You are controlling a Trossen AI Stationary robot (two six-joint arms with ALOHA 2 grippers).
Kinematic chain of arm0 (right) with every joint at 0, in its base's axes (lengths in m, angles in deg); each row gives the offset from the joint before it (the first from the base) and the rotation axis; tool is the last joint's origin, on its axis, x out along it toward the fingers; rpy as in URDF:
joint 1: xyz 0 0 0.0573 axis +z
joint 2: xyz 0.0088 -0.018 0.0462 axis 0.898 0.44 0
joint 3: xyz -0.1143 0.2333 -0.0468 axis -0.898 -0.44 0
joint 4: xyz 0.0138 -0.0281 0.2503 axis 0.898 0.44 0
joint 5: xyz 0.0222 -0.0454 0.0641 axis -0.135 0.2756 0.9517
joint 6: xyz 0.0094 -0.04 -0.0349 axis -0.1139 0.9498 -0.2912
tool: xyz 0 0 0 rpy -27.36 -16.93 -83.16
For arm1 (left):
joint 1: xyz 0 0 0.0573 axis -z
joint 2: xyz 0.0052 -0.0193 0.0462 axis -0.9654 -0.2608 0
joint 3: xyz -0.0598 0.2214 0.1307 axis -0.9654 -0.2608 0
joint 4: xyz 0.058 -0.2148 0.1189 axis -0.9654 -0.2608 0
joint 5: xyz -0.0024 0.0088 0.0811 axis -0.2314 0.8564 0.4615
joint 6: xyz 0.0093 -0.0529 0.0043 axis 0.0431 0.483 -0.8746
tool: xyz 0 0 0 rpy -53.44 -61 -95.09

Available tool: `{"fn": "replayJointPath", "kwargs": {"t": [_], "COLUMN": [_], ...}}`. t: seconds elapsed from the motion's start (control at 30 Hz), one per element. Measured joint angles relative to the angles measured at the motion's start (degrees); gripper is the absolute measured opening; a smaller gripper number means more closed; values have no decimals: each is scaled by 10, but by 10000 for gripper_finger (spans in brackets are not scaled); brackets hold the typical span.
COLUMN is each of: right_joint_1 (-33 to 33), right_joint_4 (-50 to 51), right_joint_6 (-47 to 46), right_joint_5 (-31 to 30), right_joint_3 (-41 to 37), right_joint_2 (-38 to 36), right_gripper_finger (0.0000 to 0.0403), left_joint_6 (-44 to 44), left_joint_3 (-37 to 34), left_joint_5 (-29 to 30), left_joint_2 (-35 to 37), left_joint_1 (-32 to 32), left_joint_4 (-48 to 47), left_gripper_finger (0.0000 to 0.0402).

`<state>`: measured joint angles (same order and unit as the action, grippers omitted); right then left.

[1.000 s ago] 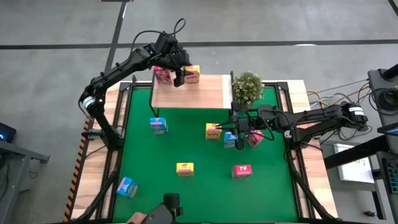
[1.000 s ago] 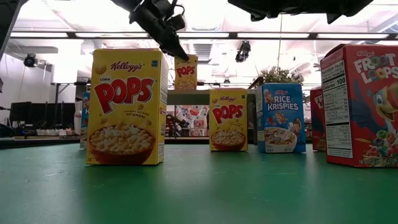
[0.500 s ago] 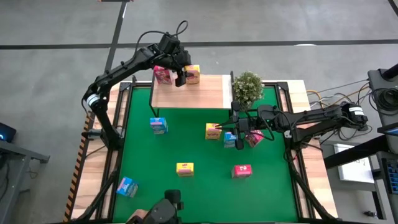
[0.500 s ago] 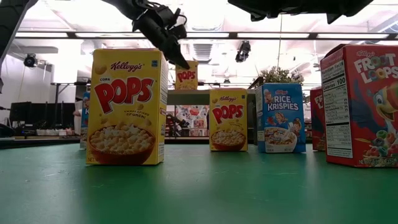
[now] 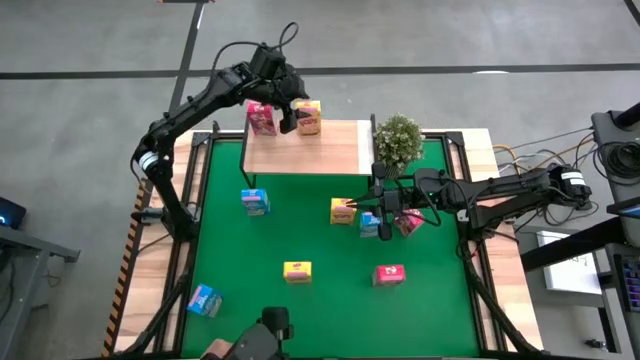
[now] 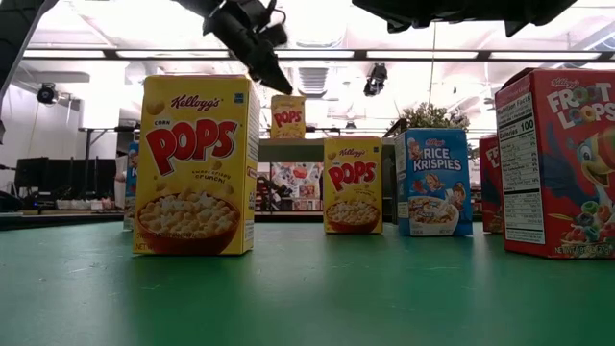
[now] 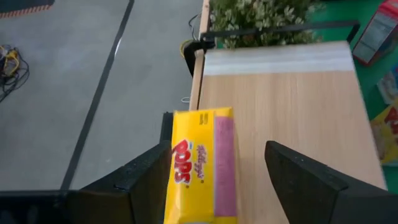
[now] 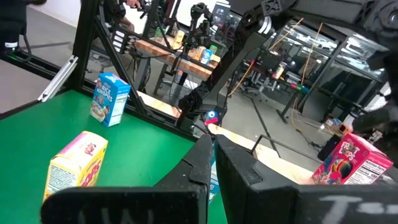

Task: Stack cereal on shelf
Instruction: Put the bottom left yellow cereal box on the shelf, then put the top right blue cereal box on the shelf

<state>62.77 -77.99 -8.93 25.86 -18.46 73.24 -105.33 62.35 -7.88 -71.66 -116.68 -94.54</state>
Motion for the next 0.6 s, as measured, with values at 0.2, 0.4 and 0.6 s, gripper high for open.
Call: {"fn": "replayJointPath", "kwargs": {"t": [0.2,0.4,0.6], "right_joint_1": [0,0,0], "right_joint_4": [0,0,0], "right_joint_6": [3,3,-2], "right_joint_5": [0,0,0], "right_joint_3": [0,0,0], "right_joint_2": [0,0,0], "right_gripper_finger": [13,13,13], "left_joint_6": [9,55,93], "left_joint_3": [71,117,69], "left_joint_5": [0,0,-13], "left_joint_2": [0,4,39], "left_joint_1": [5,33,102], "left_joint_4": [-85,-150,-161], "left_gripper_finger": [240,240,240]}}
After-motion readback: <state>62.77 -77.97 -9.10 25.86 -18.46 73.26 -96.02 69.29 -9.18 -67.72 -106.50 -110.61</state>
